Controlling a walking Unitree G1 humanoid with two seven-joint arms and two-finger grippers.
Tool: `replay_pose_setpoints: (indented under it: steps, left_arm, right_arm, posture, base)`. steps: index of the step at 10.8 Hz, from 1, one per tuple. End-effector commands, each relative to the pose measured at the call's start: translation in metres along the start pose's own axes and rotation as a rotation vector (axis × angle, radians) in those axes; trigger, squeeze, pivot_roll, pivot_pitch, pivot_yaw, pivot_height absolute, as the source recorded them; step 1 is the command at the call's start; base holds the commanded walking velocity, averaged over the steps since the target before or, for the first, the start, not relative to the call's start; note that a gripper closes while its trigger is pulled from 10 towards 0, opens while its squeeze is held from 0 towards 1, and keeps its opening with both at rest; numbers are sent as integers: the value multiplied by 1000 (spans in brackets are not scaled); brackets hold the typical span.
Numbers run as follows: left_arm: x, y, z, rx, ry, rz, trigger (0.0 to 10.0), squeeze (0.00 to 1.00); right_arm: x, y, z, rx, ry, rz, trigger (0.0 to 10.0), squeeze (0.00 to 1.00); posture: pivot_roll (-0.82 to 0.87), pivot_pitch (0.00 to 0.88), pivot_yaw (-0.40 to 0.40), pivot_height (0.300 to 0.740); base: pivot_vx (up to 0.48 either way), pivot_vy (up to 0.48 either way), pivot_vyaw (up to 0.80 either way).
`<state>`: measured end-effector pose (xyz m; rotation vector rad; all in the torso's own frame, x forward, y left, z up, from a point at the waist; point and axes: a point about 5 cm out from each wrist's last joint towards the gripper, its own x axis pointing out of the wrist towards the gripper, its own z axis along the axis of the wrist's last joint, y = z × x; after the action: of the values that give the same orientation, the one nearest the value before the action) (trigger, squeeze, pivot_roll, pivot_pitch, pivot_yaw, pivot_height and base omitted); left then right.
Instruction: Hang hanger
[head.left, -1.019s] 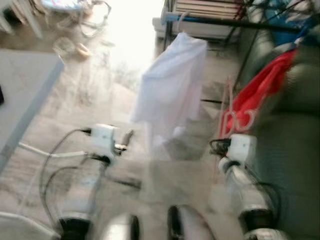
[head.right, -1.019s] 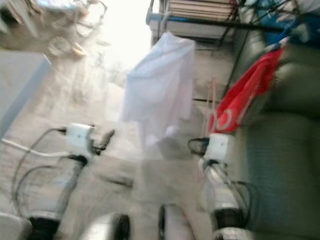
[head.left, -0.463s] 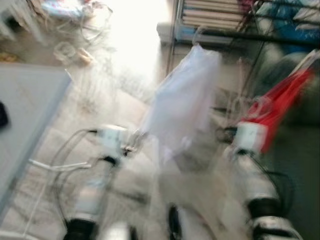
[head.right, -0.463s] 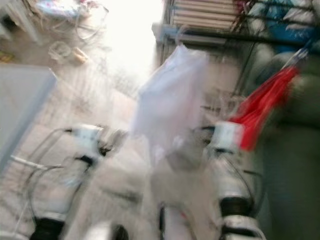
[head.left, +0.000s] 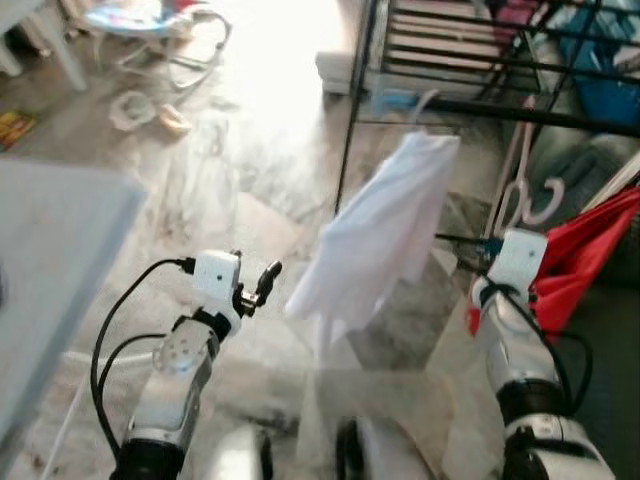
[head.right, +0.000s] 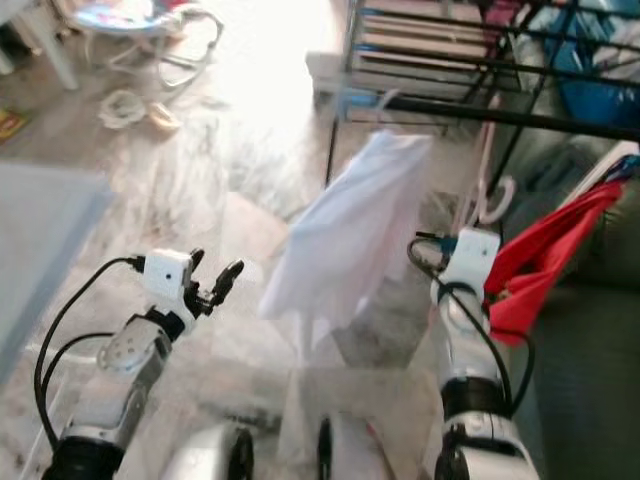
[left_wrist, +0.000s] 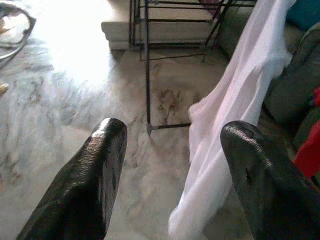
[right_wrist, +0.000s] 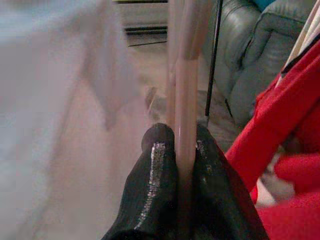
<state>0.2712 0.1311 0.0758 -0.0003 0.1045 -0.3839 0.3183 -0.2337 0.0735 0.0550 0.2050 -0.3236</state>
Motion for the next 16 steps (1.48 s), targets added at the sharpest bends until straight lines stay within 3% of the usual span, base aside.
replay_pose_setpoints:
  steps: [1, 4, 5, 9, 11, 12, 14, 16]
  left_arm:
    - [1, -6, 0, -2, 1, -19, 10000, 0]
    - [0, -5, -1, -4, 3, -13, 10000, 0]
    - [-1, -5, -1, -7, 0, -10, 10000, 0]
    - [0, -5, 1, -6, -14, 15, 10000, 0]
    - [1, -8, -1, -7, -4, 7, 10000, 0]
    - [2, -10, -1, -9, -1, 2, 10000, 0]
    - [2, -11, -2, -10, 3, 0, 10000, 0]
    - [1, -10, -3, -8, 9, 1, 10000, 0]
  right_arm:
    - [3, -11, 0, 1, 24, -28, 10000, 0]
    - [16, -8, 26, 13, -25, -24, 10000, 0]
    - [18, -4, 37, -32, -74, 11, 10000, 0]
    - [28, 1, 46, -59, 28, 4, 10000, 0]
    - [31, -3, 35, -40, 184, 10, 10000, 0]
    - [28, -5, 18, -36, 285, 48, 10000, 0]
    - [25, -5, 8, -74, 345, 81, 10000, 0]
    - [20, -3, -7, -52, 415, 97, 10000, 0]
  posture:
    - [24, 180, -24, 740]
    - [26, 182, -27, 740]
    - [27, 183, -27, 740]
    - [25, 183, -29, 740]
    - [21, 181, -34, 740]
    - [24, 181, -36, 740]
    - [24, 181, -39, 740]
    - [26, 180, -42, 740]
  base:
    - [480, 0, 0]
    - [480, 0, 0]
    - [480, 0, 0]
    - [120, 0, 0]
    - [0, 0, 0]
    - [0, 0, 0]
    - [0, 0, 0]
    - [0, 0, 0]
